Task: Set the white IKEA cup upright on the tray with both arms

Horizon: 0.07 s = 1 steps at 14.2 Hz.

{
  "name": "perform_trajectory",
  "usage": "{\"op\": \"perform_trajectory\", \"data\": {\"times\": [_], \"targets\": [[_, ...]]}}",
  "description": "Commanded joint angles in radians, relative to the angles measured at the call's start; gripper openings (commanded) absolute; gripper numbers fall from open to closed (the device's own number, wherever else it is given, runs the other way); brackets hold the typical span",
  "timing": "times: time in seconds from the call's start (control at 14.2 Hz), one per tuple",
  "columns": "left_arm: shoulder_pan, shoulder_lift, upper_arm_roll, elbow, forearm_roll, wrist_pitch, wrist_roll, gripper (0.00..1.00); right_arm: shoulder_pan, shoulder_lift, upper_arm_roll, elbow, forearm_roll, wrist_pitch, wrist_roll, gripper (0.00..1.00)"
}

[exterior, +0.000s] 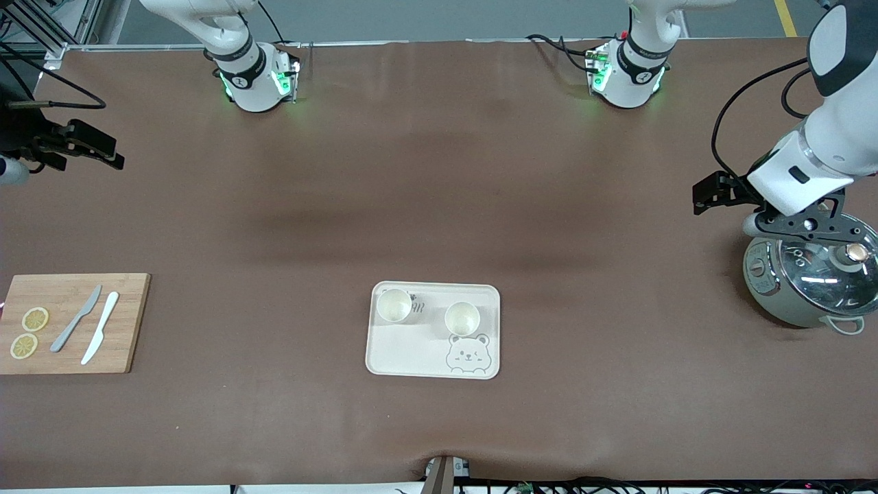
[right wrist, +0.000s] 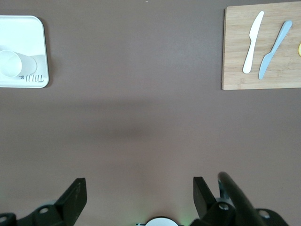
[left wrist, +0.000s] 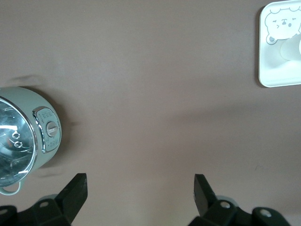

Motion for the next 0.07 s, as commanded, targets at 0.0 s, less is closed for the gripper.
{"op": "perform_trajectory", "data": {"times": [0.0], "targets": [[0.000, 0.006, 0.001, 0.024, 0.010, -0.024, 0.003, 1.00, -0.009, -0.023, 0.008, -0.021, -0.020, 0.002, -0.017, 1.00]]}}
